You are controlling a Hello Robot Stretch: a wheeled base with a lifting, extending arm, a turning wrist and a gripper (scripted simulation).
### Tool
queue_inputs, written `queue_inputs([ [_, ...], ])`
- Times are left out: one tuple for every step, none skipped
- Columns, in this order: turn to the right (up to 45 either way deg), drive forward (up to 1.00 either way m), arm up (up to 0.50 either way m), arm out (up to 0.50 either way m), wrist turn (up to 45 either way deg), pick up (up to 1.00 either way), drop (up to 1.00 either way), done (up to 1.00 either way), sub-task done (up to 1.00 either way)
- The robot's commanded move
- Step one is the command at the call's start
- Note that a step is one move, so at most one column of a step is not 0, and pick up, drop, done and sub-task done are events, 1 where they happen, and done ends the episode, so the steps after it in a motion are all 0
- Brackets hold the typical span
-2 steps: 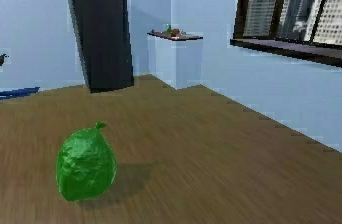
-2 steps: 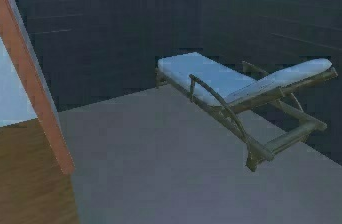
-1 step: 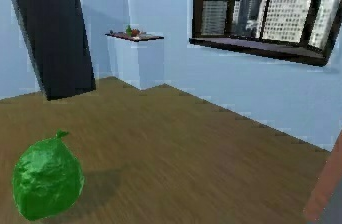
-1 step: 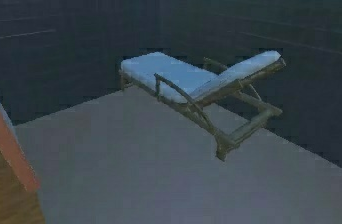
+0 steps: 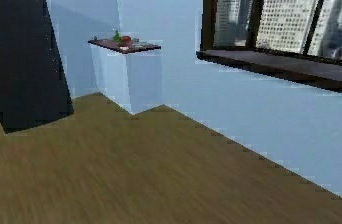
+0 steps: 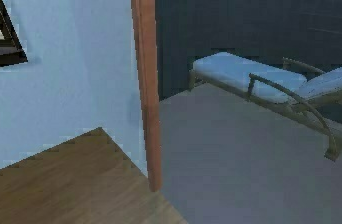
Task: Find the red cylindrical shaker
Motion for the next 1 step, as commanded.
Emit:
queue_inputs([
  [0.0, 0.4, 0.0, 0.0, 0.0, 0.0, 0.0, 0.0, 0.0],
])
